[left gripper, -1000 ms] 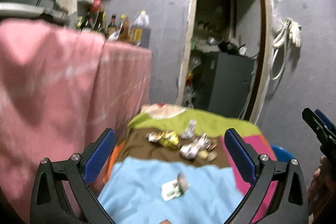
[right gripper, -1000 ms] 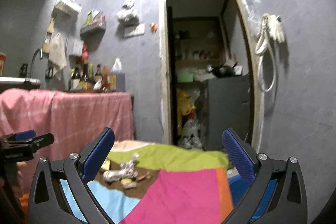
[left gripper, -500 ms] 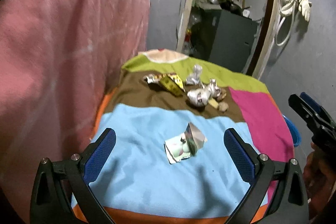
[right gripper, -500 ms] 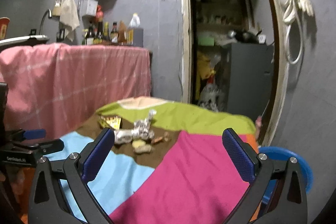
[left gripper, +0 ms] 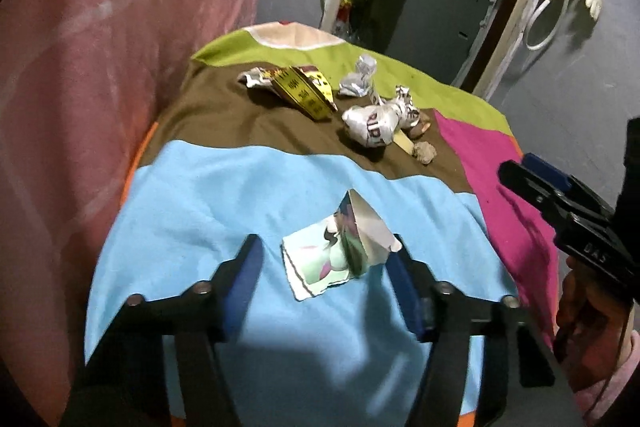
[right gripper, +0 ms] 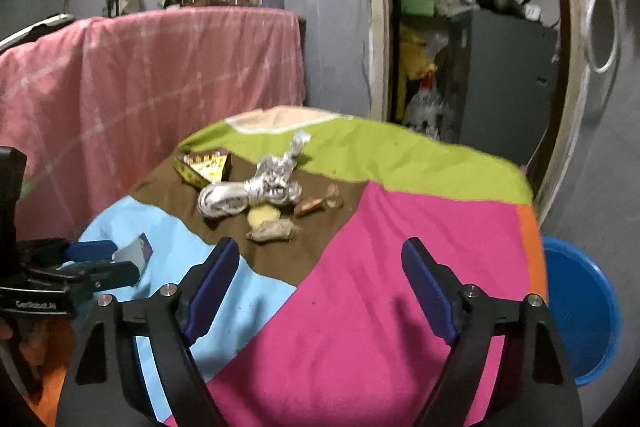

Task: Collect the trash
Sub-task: 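Grasp the white-green paper with the left gripper while the right grasps the tan scrap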

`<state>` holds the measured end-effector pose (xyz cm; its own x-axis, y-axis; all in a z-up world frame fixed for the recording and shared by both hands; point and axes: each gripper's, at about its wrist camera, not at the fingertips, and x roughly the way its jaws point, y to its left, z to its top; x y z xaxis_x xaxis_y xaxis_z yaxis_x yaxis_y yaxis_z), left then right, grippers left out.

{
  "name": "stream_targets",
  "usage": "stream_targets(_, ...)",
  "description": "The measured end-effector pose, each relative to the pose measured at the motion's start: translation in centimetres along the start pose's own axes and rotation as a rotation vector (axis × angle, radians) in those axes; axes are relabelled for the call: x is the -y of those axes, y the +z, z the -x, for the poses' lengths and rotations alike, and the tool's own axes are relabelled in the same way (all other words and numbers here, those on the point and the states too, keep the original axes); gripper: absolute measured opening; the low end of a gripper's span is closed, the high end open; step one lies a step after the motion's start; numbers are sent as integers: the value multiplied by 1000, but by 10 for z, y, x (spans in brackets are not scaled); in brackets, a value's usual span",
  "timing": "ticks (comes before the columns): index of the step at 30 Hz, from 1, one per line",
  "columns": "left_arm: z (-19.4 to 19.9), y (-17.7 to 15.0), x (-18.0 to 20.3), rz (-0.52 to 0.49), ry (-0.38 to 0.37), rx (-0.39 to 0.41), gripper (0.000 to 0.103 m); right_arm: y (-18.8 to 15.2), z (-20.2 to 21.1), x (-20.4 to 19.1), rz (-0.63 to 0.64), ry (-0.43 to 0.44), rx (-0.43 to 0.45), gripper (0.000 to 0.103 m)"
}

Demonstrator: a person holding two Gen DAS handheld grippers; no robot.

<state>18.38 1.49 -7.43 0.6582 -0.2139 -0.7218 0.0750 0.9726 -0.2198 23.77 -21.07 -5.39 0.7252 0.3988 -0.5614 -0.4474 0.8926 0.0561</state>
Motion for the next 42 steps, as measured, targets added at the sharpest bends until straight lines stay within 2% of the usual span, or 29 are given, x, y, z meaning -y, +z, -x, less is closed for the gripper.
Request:
stream_targets(2, -3, 1, 1, -6, 7, -19, 41, 2, -10, 0, 9, 11, -38, 80)
stream_targets(6, -6, 4, -3, 6, 15, -15, 37, 6, -29, -5, 31, 41, -102, 77)
stream_targets(15, -9, 15, -8, 43, 3, 9, 36, 19, -69, -18, 114, 88, -189, 62)
stream_targets(22, -18, 30, -12, 54, 0, 20, 35, 24, -89, -19, 105, 137, -241, 54)
stream_targets(27, -19, 31, -9, 41, -4, 25, 34, 23, -90, -18, 80, 180, -251, 40)
stream_targets(29, -17, 30, -9, 36, -8, 32, 34, 22, -88, -18, 78, 187, -247, 40)
stream_targets(34, -7, 27, -2, 9, -21, 72, 34, 19, -71, -18, 55, 189, -201, 39)
stream_targets(38, 9, 28, 13, -22, -35, 154, 34, 18, -29, -14, 45, 158, -56, 39)
stream_targets(42, 28, 32, 33, -40, -64, 257, 34, 21, 14, -4, 13, 90, 95, 39)
